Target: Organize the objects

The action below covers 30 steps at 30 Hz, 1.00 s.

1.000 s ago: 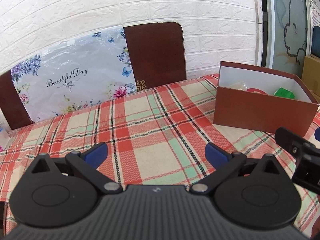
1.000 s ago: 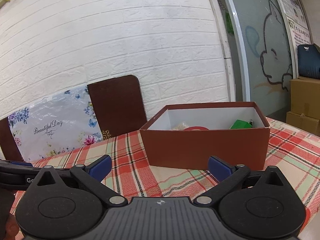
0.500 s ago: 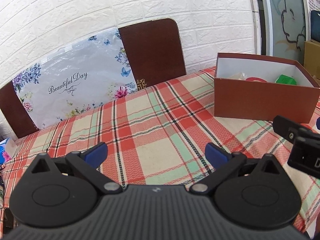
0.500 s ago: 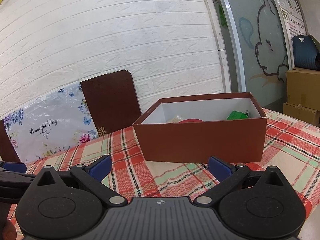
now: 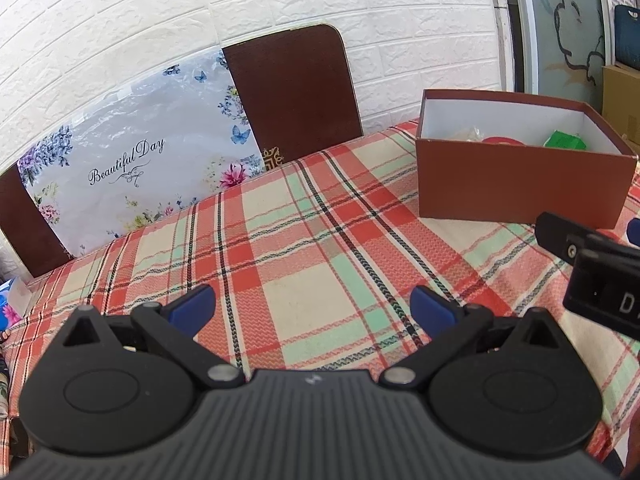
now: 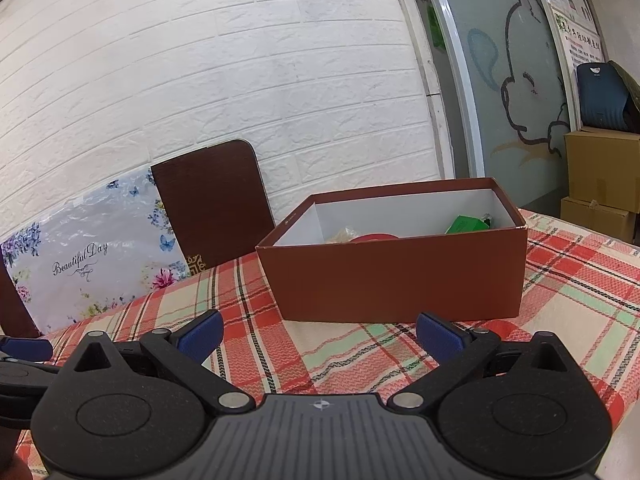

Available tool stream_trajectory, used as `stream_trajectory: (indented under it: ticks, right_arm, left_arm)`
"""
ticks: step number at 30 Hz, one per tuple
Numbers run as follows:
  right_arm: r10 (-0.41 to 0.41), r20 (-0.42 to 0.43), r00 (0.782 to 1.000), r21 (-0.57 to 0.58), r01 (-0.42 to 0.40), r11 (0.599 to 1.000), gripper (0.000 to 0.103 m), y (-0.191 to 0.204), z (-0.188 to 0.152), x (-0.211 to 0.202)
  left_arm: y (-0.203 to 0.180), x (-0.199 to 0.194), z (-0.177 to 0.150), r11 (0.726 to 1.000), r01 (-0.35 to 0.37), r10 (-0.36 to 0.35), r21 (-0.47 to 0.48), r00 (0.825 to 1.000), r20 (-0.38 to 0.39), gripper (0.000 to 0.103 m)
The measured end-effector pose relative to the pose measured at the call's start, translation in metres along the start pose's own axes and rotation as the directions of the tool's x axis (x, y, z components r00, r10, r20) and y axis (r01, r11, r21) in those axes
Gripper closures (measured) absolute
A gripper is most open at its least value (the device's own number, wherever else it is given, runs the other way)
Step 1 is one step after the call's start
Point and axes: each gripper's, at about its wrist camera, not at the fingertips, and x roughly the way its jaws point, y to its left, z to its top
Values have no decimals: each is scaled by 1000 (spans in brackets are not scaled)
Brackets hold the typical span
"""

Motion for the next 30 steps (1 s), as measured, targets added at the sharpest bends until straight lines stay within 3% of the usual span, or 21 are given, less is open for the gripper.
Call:
stream_trajectory:
  ticks: [30]
  right_arm:
    - [-5,-51,999,28,7,1000,1,-10,-8,11]
  left_arm:
    - [-15,7,-7,999,29,-27,28,998,-61,0]
